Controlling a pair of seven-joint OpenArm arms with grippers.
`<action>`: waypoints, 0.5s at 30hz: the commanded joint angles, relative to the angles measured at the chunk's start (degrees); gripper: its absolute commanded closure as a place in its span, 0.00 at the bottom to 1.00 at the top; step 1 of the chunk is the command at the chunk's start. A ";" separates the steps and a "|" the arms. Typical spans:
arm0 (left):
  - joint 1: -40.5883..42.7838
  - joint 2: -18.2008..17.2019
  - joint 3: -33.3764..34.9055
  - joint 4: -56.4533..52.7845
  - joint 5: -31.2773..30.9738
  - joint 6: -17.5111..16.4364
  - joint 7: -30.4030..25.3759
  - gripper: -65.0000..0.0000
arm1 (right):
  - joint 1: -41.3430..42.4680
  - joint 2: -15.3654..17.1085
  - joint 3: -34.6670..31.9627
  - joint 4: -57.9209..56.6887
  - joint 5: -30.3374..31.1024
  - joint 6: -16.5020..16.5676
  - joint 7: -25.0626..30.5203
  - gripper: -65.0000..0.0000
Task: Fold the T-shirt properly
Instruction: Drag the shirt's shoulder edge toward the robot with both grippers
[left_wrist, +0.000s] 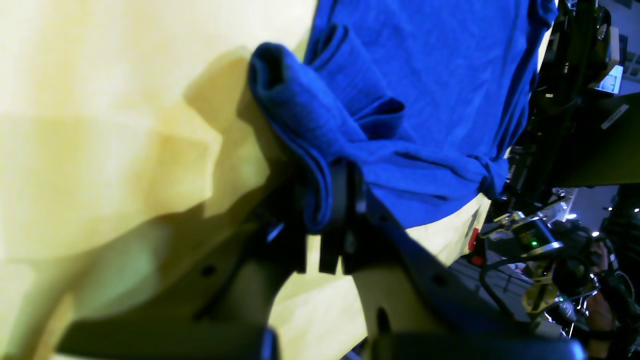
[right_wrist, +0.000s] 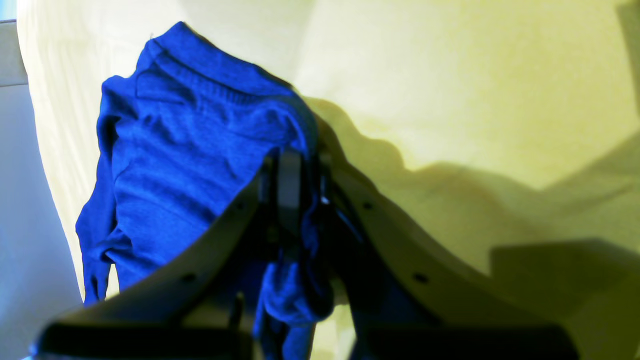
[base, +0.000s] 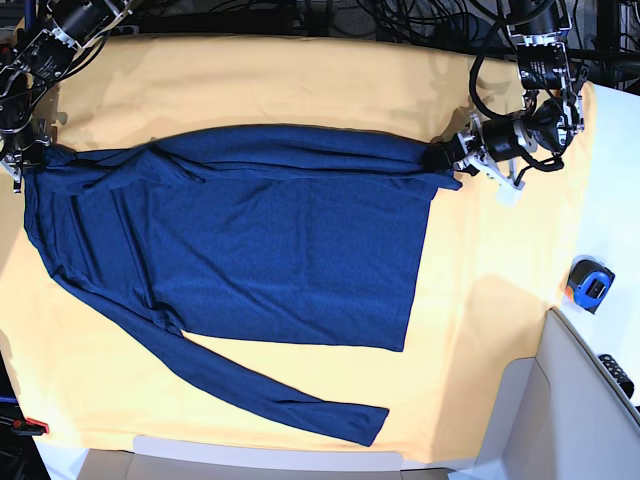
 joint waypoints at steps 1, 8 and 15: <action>-0.35 -0.98 -0.52 0.97 -1.10 -0.24 0.97 1.00 | -0.38 -0.41 -0.32 -0.21 -0.74 -1.13 -3.38 1.00; 3.87 -1.07 -4.22 4.66 -1.10 -0.24 0.97 1.00 | -3.54 0.02 -0.32 2.78 -0.74 -1.13 -3.73 1.00; 8.70 -1.07 -6.06 11.96 -1.10 -0.24 1.41 1.00 | -7.58 1.34 -0.41 4.37 -0.74 -1.13 -3.82 1.00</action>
